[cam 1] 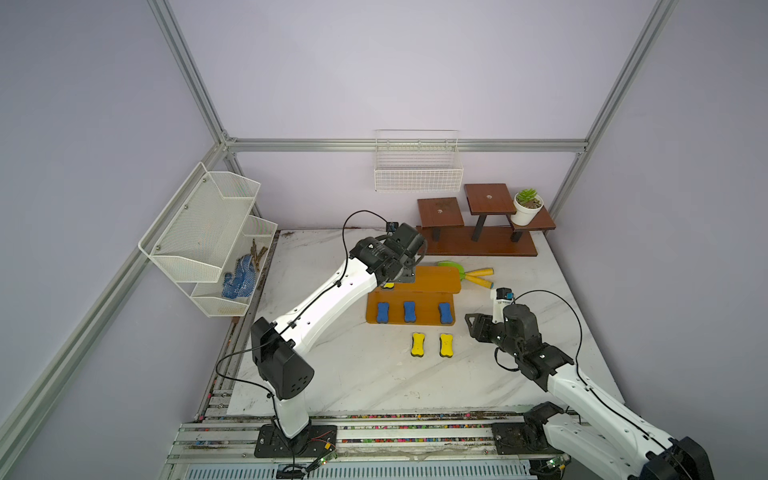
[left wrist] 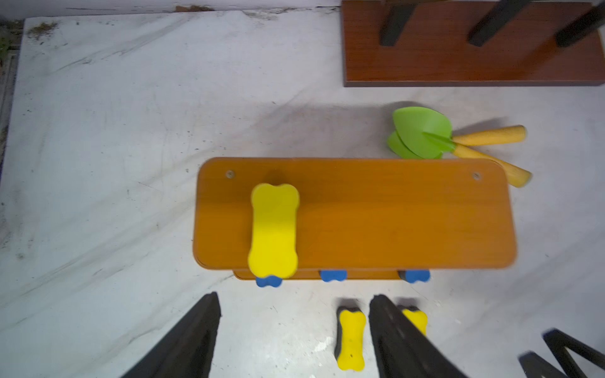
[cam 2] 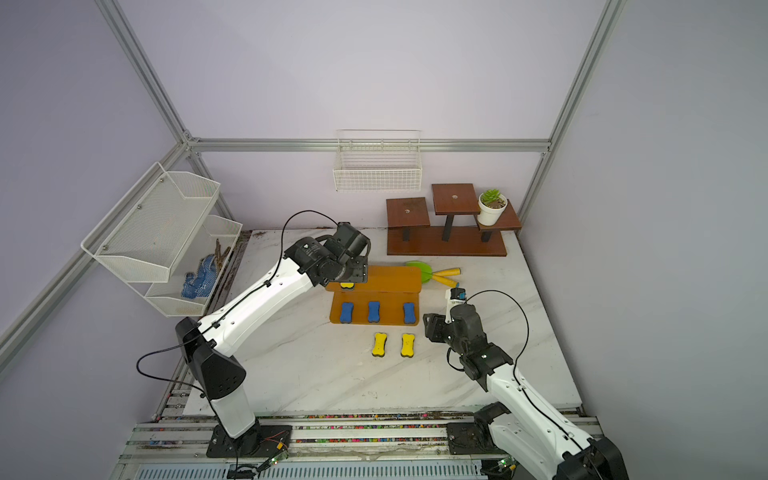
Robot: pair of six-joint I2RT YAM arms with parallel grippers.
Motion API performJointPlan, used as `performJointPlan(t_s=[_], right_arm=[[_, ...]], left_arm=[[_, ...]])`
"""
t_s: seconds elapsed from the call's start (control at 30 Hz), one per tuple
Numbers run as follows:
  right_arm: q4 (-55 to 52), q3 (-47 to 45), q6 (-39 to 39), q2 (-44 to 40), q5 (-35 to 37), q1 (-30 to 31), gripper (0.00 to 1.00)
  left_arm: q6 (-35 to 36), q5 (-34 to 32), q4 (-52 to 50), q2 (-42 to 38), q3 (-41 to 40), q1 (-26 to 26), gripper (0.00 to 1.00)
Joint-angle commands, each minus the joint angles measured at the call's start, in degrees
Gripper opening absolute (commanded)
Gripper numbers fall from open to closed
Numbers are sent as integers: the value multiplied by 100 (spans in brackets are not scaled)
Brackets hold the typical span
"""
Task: Remove the whiteboard erasers from the shelf
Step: Pick up the whiteboard eraser from the shelf.
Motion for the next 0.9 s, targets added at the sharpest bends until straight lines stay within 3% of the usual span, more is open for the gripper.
performJointPlan(t_s=[0.0,0.47,0.73,0.87], right_arm=[[300,353,-191,193,41,21,58],[581,317,-130,462,41,19,58],[616,316,-118,463,42,19,59],[610,315,-117,434,56,19,58]], left_arm=[[538,182,-373,365,348,308,77],[778,722,-491,1192,785,435,79],[756,788,-500,1283,786,435,59],[742,717,-511,1268,779,444,53]])
